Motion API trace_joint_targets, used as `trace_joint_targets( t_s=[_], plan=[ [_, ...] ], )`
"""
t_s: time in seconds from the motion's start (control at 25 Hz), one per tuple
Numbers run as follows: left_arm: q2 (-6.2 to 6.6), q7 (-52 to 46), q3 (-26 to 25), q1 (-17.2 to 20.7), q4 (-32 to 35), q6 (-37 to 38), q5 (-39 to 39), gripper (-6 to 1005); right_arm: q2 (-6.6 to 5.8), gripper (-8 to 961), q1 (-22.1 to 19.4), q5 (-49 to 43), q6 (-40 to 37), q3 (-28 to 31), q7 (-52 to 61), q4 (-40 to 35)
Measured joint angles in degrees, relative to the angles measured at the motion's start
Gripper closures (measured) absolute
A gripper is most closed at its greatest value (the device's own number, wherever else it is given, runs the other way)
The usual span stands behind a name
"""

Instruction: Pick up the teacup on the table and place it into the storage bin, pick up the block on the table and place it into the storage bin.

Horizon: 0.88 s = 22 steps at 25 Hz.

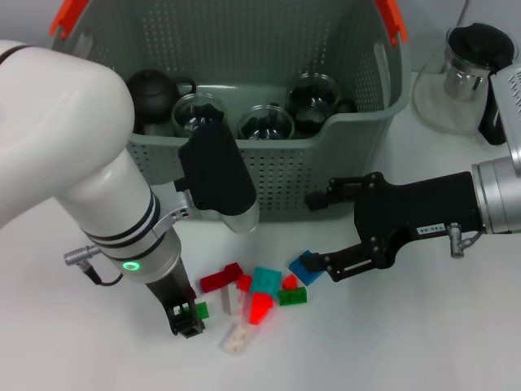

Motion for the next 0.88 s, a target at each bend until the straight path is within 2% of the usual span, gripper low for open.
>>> trace_joint_targets(
  t_s=[0.16, 0.4, 0.6, 0.88],
  plan=[
    [0.0, 0.19, 0.12, 0.06, -0.04, -0.58, 0.0, 580, 0.0, 12, 0.0, 0.0, 0.08, 0.0, -0.02, 0.0],
    [0.0, 0.22, -0.36, 0.09, -0.04, -1.12, 0.0, 807, 0.0, 12, 0.01, -0.01, 0.08, 0.19, -0.04, 0.0],
    [0.01, -0.01, -1.08, 0.1, 1.55, -0.51, -0.04, 808, 0.0, 11, 0.13, -0.06, -0.08, 0.65, -0.06, 0.02],
    [0.19, -0.67, -6.76, 0.15, 10.13, 6.06, -3.47, 808, -0.3, 11, 0.07, -0.04, -0.36, 0.71, -0.13, -0.06]
  ],
)
